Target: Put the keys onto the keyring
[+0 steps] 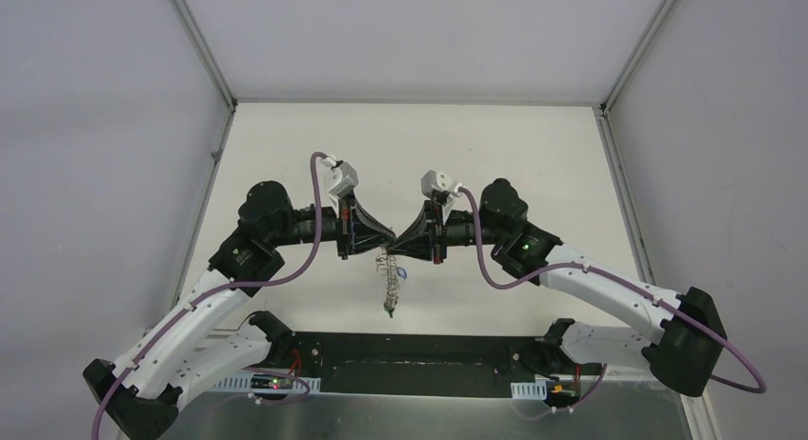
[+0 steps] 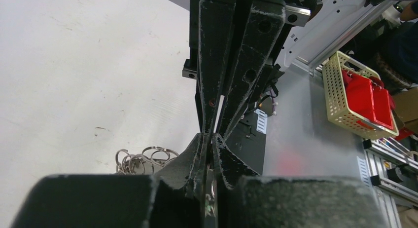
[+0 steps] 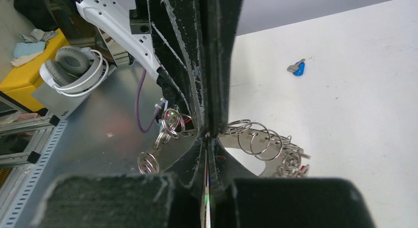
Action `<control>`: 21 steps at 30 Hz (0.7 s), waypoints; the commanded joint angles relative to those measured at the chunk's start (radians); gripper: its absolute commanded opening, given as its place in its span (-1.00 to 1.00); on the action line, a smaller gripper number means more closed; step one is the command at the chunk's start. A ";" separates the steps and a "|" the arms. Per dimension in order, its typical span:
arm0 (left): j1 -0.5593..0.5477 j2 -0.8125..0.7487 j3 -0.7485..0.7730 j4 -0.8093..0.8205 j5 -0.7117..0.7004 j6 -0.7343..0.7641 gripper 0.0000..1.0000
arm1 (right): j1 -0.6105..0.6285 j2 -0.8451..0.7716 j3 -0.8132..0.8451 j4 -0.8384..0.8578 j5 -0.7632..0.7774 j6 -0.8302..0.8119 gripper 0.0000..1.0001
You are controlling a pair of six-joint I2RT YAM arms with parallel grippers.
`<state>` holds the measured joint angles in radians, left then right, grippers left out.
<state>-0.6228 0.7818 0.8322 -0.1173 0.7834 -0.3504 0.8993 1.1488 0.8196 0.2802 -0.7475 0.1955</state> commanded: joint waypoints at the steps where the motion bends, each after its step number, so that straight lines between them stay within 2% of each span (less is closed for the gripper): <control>1: -0.008 -0.022 -0.012 0.087 -0.033 0.021 -0.68 | 0.015 -0.070 0.001 0.008 0.016 -0.067 -1.00; 4: -0.008 -0.035 0.001 0.055 -0.035 0.057 -0.26 | 0.016 -0.085 0.012 -0.071 0.016 -0.120 -1.00; 8: -0.008 -0.068 0.009 0.024 -0.029 0.122 -0.04 | 0.017 -0.103 0.031 -0.168 0.003 -0.204 -1.00; 12: -0.008 -0.091 0.015 -0.013 -0.003 0.196 0.02 | 0.016 -0.120 0.036 -0.229 -0.011 -0.295 -1.00; 16: -0.009 -0.111 0.013 -0.033 0.085 0.291 0.02 | 0.016 -0.144 0.027 -0.274 -0.008 -0.445 -1.00; 21: -0.013 -0.135 -0.012 -0.034 0.154 0.423 0.03 | 0.016 -0.182 0.014 -0.311 0.054 -0.610 -1.00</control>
<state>-0.6231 0.6716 0.8242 -0.1608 0.8501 -0.0792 0.9100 1.0294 0.8185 -0.0467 -0.7303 -0.2184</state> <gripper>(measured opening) 0.513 0.008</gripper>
